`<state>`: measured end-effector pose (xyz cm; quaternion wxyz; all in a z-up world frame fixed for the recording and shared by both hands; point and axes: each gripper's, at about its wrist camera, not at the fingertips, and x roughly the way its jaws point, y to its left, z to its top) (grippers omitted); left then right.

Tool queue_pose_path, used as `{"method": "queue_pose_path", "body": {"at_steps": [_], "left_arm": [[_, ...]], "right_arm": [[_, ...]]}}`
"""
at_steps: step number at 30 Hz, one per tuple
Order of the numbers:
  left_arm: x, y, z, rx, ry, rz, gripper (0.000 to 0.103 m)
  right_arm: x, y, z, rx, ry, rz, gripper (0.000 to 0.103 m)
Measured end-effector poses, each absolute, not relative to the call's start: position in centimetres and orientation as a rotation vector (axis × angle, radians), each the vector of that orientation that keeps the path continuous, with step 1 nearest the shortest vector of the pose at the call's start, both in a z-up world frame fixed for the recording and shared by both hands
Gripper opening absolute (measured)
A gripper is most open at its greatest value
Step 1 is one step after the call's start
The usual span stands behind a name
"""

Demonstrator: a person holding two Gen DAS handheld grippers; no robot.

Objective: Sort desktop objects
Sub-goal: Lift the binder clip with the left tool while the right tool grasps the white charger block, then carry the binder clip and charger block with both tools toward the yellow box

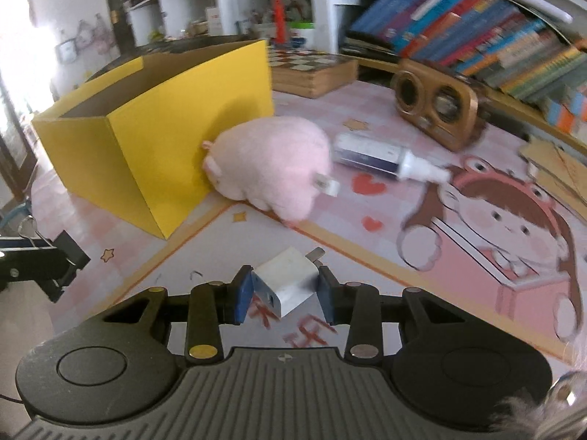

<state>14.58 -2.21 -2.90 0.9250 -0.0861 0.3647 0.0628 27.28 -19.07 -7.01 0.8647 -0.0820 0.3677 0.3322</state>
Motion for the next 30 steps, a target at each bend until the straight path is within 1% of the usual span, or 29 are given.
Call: {"method": "queue_pose_path", "body": {"at_steps": [15,20,30], "left_arm": [[15.7,-5.2,-1.6,-0.201,0.652,-0.057,0.013],[15.7,-5.7,-1.3,-0.188,0.636,-0.141,0.013],[13.2,-3.1,-0.8,-0.159,0.628,-0.236,0.014]], "right_arm": [[23.9,-25.8,-2.2,-0.092,0.727,0.525,0.035],[21.9,-26.6,-1.6,-0.094,0.720,0.476,0.035],[17.9,-25.4,-1.3,-0.031,0.740,0.356,0.035]]}}
